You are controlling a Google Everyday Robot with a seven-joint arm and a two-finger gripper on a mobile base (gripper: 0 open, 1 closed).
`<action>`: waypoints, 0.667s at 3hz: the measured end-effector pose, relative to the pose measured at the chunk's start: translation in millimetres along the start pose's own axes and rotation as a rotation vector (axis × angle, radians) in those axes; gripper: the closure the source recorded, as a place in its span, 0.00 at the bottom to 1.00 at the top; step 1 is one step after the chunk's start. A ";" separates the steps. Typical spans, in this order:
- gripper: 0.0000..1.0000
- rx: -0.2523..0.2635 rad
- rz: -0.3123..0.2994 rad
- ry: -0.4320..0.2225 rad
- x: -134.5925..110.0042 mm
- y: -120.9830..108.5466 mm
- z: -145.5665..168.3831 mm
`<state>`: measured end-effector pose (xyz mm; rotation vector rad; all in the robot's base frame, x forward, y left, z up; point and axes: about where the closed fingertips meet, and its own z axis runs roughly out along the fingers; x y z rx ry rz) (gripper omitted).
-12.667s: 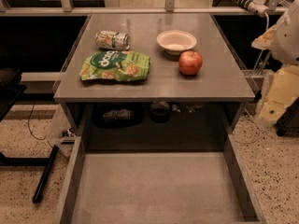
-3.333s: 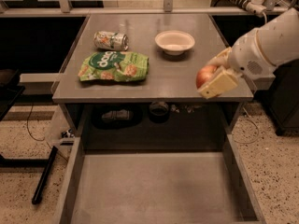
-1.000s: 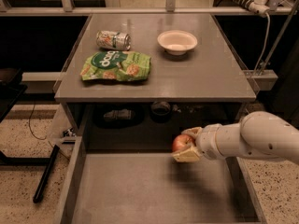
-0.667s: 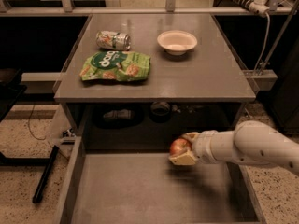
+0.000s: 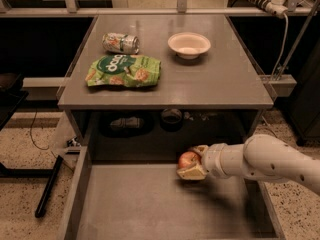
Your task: Place apple into top drawer
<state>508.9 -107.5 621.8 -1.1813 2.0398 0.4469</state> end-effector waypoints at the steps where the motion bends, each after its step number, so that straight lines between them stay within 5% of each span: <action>1: 0.81 0.000 0.000 0.000 0.0 0.0 0.0; 2: 0.58 0.000 0.000 0.000 0.0 0.0 0.0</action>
Offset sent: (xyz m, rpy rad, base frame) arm 0.0000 0.0000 0.0000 0.0000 0.0000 0.0000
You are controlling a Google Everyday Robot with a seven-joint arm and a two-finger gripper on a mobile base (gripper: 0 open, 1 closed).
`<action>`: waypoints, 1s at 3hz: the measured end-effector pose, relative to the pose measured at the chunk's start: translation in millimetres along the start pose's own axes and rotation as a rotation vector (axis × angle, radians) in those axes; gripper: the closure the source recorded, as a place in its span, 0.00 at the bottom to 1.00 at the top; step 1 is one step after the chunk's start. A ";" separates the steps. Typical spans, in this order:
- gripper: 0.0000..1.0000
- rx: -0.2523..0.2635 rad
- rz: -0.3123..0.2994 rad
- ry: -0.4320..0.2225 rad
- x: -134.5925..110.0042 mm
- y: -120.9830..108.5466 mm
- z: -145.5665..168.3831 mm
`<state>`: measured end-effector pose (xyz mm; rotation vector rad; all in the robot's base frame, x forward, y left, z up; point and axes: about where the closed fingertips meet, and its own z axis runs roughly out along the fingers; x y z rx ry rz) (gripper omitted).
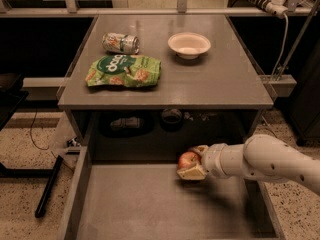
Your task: Place apple into top drawer
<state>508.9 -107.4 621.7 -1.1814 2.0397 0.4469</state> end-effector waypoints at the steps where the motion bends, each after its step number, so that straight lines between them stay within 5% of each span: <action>1: 0.36 0.000 0.000 0.000 0.0 0.0 0.0; 2: 0.12 0.000 0.000 0.000 0.0 0.0 0.0; 3: 0.00 0.000 0.000 0.000 0.0 0.0 0.0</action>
Offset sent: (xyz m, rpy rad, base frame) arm 0.0000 0.0000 0.0000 0.0000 0.0000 0.0000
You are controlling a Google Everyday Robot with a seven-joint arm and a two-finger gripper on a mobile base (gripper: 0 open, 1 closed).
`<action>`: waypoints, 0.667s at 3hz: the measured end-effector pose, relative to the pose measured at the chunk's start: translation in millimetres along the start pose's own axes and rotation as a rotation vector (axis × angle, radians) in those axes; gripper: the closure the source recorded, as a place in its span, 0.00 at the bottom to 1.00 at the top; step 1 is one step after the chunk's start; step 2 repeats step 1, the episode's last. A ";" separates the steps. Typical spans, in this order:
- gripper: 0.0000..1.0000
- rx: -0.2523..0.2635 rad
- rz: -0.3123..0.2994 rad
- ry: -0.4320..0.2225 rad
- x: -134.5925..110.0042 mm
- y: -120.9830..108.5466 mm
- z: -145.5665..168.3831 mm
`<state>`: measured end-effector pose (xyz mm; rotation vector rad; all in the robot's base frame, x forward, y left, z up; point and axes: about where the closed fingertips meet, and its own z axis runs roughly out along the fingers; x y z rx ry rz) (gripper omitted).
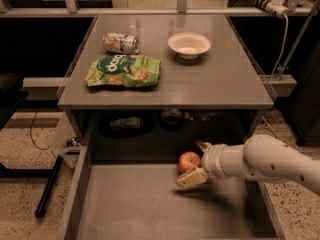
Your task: Place apple into top drawer
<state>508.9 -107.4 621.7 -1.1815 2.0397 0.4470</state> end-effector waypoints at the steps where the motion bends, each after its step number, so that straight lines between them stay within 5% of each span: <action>1: 0.00 0.000 0.000 0.000 0.0 0.0 0.0; 2: 0.00 0.000 0.000 0.000 0.0 0.0 0.0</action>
Offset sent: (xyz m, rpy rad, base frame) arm 0.0000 0.0000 0.0000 0.0000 0.0000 0.0000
